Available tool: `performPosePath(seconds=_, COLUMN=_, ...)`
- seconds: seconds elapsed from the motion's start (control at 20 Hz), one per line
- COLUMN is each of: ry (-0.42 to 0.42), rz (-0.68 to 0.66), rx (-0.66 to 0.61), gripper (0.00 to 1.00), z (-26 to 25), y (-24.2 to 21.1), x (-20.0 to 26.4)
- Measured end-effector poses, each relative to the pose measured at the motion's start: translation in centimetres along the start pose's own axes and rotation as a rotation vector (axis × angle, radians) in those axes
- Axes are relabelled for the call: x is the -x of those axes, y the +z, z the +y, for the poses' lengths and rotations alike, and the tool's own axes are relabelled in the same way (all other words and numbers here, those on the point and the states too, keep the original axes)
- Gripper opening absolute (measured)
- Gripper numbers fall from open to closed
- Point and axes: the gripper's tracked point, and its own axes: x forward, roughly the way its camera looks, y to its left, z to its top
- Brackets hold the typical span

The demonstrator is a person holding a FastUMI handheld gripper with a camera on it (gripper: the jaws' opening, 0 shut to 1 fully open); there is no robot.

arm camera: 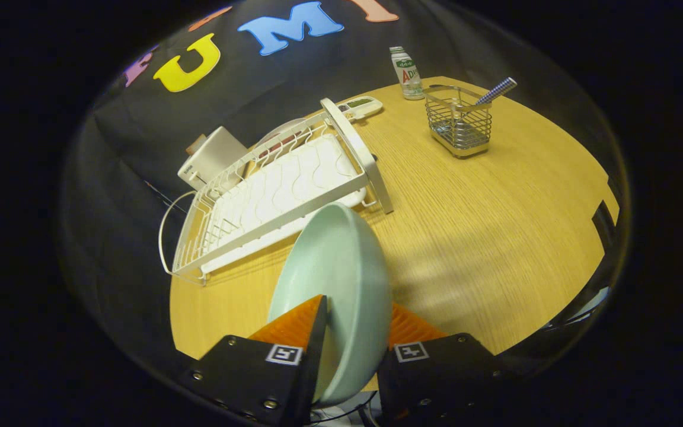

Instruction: Take the plate from the dish rack, then take the spoon from the basket and place it into the plate.

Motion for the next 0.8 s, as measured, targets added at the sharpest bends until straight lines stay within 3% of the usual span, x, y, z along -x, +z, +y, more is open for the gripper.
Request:
performPosePath(seconds=0.05, ry=0.005, rz=-0.006, rx=0.004, gripper=0.47, z=-0.1, y=0.2, x=0.2)
performPosePath(seconds=0.4, ry=-0.056, rz=-0.022, rx=0.04, gripper=0.61, z=-1.2, y=0.5, x=-0.2)
performPosePath(seconds=0.6, ry=-0.123, rz=-0.043, rx=0.057, gripper=0.62, z=-2.8, y=1.0, x=0.2)
performPosePath(seconds=0.7, ry=-0.147, rz=-0.039, rx=0.062, gripper=0.73, z=-3.5, y=0.9, x=0.3)
performPosePath(seconds=0.8, ry=-0.145, rz=-0.052, rx=0.051, gripper=0.73, z=-3.8, y=1.5, x=0.4)
